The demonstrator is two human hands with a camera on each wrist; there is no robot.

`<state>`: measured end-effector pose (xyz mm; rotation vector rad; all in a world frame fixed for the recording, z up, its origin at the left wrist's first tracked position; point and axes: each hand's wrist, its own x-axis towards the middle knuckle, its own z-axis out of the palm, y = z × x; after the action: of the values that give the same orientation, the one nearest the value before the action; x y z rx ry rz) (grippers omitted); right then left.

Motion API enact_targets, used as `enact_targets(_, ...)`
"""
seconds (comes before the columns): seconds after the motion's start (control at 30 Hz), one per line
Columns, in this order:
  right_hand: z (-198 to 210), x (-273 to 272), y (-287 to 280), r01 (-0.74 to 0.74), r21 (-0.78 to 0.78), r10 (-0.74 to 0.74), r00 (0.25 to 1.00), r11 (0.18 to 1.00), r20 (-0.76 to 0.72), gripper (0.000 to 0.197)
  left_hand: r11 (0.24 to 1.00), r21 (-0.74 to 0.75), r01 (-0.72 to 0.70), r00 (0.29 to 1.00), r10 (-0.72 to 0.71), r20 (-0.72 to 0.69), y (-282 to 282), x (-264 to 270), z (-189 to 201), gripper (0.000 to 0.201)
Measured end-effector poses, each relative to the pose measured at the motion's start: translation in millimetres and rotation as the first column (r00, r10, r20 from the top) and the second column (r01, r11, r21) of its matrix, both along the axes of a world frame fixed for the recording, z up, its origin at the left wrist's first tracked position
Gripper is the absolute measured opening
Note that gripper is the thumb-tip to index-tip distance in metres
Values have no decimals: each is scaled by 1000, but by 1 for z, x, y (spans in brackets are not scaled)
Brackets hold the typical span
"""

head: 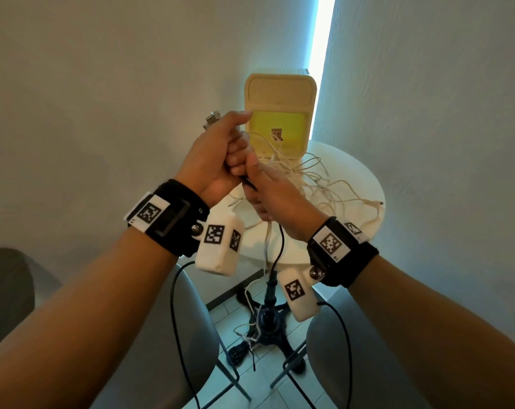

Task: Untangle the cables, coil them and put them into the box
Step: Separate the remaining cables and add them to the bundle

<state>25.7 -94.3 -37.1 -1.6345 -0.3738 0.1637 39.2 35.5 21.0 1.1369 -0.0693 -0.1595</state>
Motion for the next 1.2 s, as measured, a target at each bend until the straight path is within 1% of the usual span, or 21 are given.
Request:
enact_targets(0.1, -12, 4, 4, 66, -92, -48, 981, 994, 187, 46, 998, -42, 39, 999, -40, -25, 5, 4, 2, 57)
enact_targets(0.23, -20, 1, 6, 50, -166, -7, 969, 985, 248, 44, 993, -121, 7, 999, -12, -40, 13, 12, 5, 56)
enact_targets(0.33, -22, -1, 11, 71, -228, 2, 952, 971, 305, 43, 994, -101, -36, 999, 33, -33, 18, 15, 6, 52)
enact_targets(0.43, -20, 0, 13, 68, -208, -2, 954, 976, 300, 43, 992, -118, -35, 999, 31, -31, 19, 19, 2, 51)
enact_targets(0.47, -19, 0, 13, 62, -194, -5, 959, 979, 282, 43, 991, -131, -11, 1000, 7, -30, 20, 21, 0, 53)
enact_targets(0.53, -22, -1, 11, 54, -175, -7, 967, 983, 256, 43, 988, -130, 85, 995, -90, -35, 21, 23, -3, 57)
enact_targets(0.6, -26, -5, 9, 26, -212, 25, 971, 977, 236, 43, 983, -79, 164, 984, -168, -54, 21, 24, -6, 58)
enact_targets(0.63, -24, -8, 8, -2, -241, 56, 975, 970, 217, 43, 982, -55, 179, 981, -183, -72, 21, 23, -7, 57)
enact_targets(0.7, -15, -12, 0, -17, -328, 96, 970, 945, 225, 43, 986, -45, 158, 982, -162, -94, 17, 22, -8, 54)
enact_targets(0.73, -7, -12, -9, 31, -384, 80, 959, 923, 271, 42, 990, -61, 130, 987, -135, -88, 13, 20, -7, 53)
enact_targets(0.77, 6, -13, -38, 120, -422, 32, 941, 899, 337, 40, 991, -81, 103, 991, -109, -79, -5, 13, -2, 52)
enact_targets(0.83, 23, -2, -79, 356, -432, -135, 876, 829, 463, 36, 991, -115, 64, 994, -74, -84, -15, 8, 1, 53)
enact_targets(0.87, 27, 9, -98, 477, -451, -226, 834, 754, 504, 33, 991, -119, 62, 994, -72, -83, -13, 9, -1, 54)
enact_targets(0.9, 29, 20, -119, 572, -511, -300, 800, 641, 520, 29, 991, -118, 69, 994, -78, -77, -11, 10, -4, 55)
enact_targets(0.93, 27, 31, -137, 616, -610, -354, 787, 499, 505, 28, 990, -119, 79, 994, -88, -69, -11, 10, -6, 57)
enact_targets(0.97, 25, 38, -153, 588, -714, -393, 802, 381, 451, 29, 990, -112, 84, 994, -92, -65, -11, 9, -8, 58)
enact_targets(1.0, 20, 43, -166, 508, -803, -422, 831, 312, 362, 32, 992, -97, 85, 994, -92, -68, -13, 8, -8, 59)
enact_targets(1.03, 15, 45, -173, 408, -866, -427, 865, 290, 264, 35, 994, -70, 82, 994, -87, -71, -15, 8, -9, 58)
enact_targets(1.1, 6, 46, -178, 261, -908, -399, 909, 328, 117, 41, 997, -3, 83, 995, -83, -61, -20, 6, -10, 57)
enact_targets(1.17, 1, 44, -176, 198, -900, -398, 917, 389, 30, 32, 995, 58, 82, 995, -79, -57, -26, 5, -11, 57)
enact_targets(1.2, 0, 44, -174, 196, -882, -409, 913, 427, 5, 25, 994, 82, 76, 995, -71, -65, -28, 4, -11, 57)
